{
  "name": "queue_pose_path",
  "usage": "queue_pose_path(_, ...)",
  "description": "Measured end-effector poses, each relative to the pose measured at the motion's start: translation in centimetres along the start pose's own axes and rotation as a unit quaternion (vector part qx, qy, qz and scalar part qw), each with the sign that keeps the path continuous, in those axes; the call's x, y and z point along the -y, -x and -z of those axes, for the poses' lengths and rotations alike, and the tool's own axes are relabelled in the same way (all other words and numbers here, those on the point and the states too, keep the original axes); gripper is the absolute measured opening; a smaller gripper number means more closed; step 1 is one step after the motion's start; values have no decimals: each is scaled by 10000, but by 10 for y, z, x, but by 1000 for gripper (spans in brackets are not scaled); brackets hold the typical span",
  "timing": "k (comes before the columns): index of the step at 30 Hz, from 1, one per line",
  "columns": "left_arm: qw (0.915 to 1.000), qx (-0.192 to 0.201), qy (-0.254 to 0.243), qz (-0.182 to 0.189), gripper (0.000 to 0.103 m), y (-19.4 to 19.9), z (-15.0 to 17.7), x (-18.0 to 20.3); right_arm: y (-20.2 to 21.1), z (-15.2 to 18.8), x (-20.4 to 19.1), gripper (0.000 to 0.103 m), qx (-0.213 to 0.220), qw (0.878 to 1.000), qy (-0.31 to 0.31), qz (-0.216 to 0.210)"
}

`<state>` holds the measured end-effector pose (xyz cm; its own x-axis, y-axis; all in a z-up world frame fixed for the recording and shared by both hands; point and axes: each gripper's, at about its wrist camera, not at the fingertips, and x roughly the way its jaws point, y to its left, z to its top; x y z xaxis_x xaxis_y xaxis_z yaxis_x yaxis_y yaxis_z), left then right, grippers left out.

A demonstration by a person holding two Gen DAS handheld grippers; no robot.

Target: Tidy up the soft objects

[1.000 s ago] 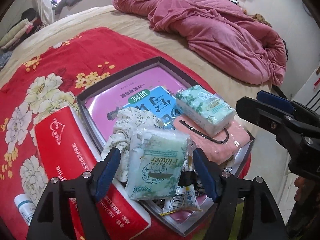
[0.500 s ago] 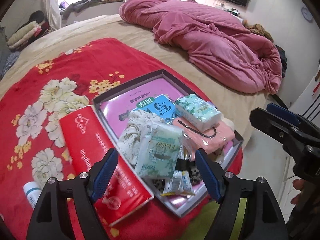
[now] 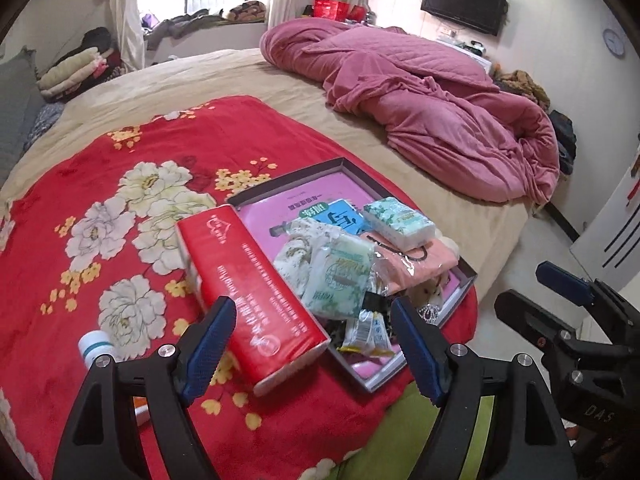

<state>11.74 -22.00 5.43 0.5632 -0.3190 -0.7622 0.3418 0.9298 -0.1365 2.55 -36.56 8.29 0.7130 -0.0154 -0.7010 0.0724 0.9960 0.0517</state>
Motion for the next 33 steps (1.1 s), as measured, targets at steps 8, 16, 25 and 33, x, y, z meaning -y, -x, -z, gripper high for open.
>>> queue_pose_path(8,9997,167,186,-82,81,23,9,-15,21,-4,-18,79,225,9997,84,95)
queue_pose_path(16,9987,251,407,-160,81,42,22,-31,35,0,-33,80,417,9990,75,143)
queue_pose_path(25,9985,241,374,-305,81,54,41,-34,43,7,-39,80,522,9984,2,217)
queue_pose_path(33,9984,229,418,-307,81,59,56,-37,47,24,-42,80,502,9984,-99,226)
